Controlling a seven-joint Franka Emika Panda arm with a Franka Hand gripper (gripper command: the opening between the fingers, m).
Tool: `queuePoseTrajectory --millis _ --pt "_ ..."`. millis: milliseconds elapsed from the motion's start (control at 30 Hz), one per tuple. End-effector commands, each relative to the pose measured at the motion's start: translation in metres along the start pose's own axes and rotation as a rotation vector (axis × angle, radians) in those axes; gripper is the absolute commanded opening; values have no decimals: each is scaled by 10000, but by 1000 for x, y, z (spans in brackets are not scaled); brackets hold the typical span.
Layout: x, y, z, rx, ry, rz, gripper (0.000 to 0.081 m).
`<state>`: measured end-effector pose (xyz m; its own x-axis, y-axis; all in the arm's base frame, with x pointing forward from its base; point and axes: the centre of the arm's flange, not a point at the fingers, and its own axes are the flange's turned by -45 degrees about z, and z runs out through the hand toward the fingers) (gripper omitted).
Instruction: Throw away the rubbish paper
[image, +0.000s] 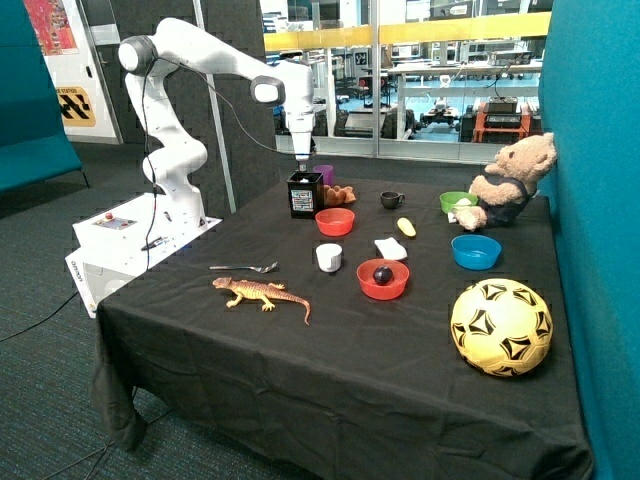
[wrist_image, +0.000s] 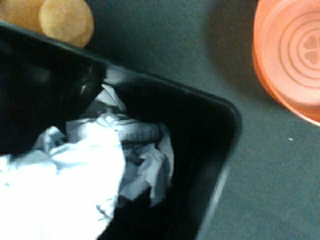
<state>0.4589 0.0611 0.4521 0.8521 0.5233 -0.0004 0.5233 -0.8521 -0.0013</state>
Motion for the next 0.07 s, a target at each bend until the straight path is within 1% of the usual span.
queuePoseTrajectory --millis 0,33 --pt "2 20 0 -13 4 -148 509" --pt "1 21 0 -13 4 -291 502"
